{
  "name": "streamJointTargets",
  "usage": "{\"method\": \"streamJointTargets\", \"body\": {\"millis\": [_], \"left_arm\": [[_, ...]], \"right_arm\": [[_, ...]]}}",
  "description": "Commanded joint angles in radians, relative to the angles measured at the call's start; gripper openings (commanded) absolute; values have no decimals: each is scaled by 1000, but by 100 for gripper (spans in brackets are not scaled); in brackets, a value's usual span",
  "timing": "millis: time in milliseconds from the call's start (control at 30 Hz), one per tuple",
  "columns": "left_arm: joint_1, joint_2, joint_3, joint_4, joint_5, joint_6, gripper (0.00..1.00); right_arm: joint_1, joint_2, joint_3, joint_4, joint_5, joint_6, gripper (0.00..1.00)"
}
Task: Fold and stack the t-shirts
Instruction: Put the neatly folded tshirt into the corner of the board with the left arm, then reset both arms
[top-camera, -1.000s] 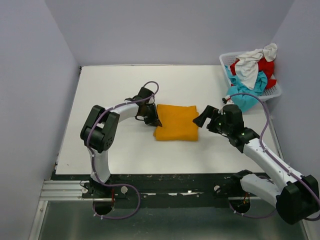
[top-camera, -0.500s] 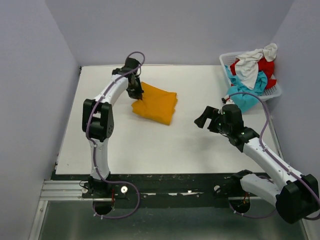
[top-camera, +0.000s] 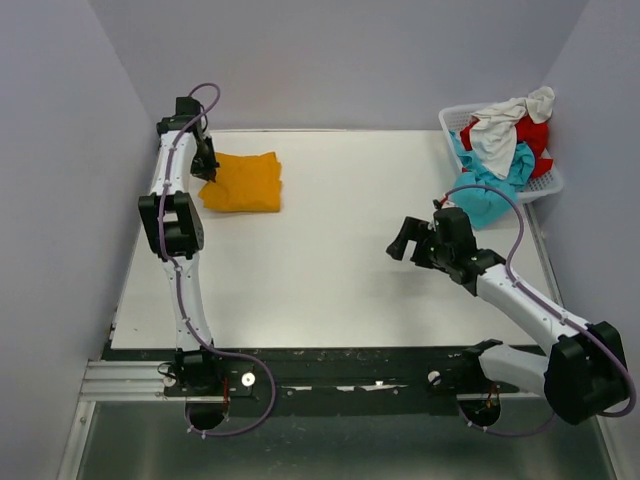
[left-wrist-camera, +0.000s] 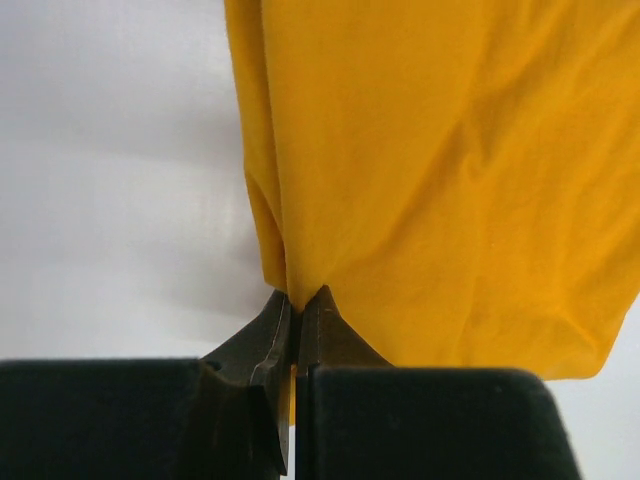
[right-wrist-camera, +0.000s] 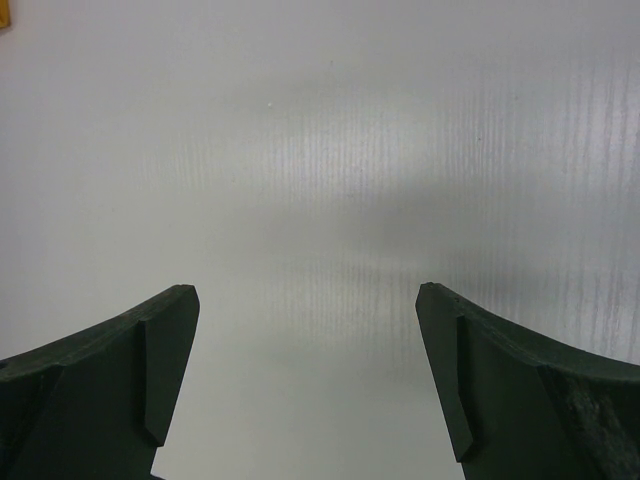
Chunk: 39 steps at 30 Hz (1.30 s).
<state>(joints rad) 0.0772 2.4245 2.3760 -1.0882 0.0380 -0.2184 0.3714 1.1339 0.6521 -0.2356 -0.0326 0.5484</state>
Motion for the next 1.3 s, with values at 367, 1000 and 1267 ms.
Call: {"method": "streamJointTargets", "body": {"millis": [367, 1000, 1267], "left_arm": [[121, 49, 114, 341, -317, 312, 2], [-28, -689, -410, 374, -169, -244, 99], [-392, -1405, -1425, 704, -104, -409, 99]], "right_arm": [[-6, 34, -4, 47, 99, 18, 100], [-7, -128, 69, -83, 276, 99, 100], [-6, -418, -31, -174, 309, 58, 100]]}}
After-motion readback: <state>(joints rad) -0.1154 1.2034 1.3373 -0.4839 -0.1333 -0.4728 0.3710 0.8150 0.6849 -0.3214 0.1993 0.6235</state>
